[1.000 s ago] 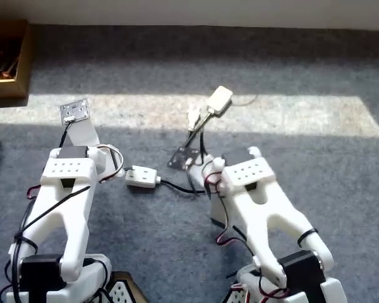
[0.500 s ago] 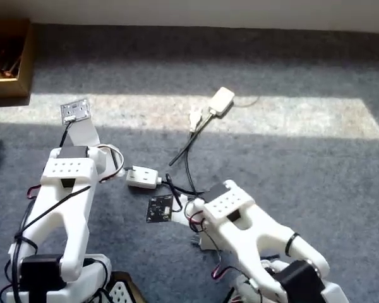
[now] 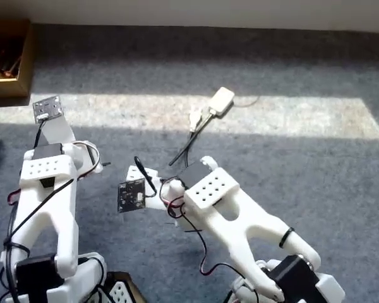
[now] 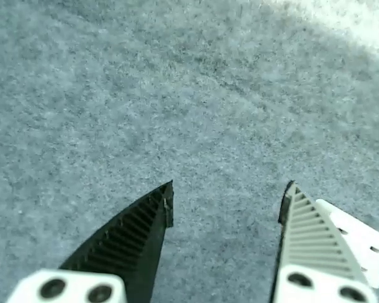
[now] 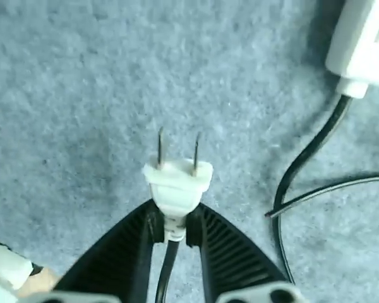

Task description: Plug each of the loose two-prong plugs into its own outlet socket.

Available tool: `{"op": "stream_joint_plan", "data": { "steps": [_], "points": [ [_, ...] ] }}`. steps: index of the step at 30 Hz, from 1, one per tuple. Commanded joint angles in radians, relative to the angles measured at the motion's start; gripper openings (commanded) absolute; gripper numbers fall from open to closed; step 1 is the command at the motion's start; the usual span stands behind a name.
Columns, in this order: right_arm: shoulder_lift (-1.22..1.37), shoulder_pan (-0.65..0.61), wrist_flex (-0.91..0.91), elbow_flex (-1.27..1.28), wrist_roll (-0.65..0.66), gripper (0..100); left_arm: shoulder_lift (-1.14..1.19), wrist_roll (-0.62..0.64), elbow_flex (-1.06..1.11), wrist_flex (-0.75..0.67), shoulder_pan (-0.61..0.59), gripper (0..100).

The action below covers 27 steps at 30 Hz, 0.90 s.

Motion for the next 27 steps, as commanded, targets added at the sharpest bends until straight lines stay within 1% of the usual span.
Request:
{"op": "stream_joint_plan", "data": {
  "steps": [1, 3, 7, 9, 15, 24, 27],
  "points": [
    [0.025, -0.013, -0.217, 0.077, -0.101, 0.7, -0.031, -0.014, -0.035, 0.025, -0.012, 28],
    [0.058, -0.015, -0.323, 0.153, -0.144, 0.7, -0.031, -0.015, -0.027, 0.028, -0.013, 28],
    [0.107, -0.015, -0.378, 0.214, -0.158, 1.0, -0.031, -0.015, -0.013, 0.032, -0.015, 28],
    [0.120, -0.015, -0.380, 0.214, -0.158, 1.2, -0.031, -0.015, -0.013, 0.032, -0.015, 28],
    [0.130, -0.016, -0.380, 0.216, -0.158, 8.4, -0.031, -0.015, -0.013, 0.029, -0.015, 28],
    [0.131, -0.012, -0.372, 0.251, -0.150, 8.4, -0.031, -0.015, -0.010, 0.028, -0.013, 28],
    [0.124, 0.010, -0.371, 0.266, -0.150, 8.4, -0.031, -0.015, -0.010, 0.028, -0.013, 28]
  ]
}}
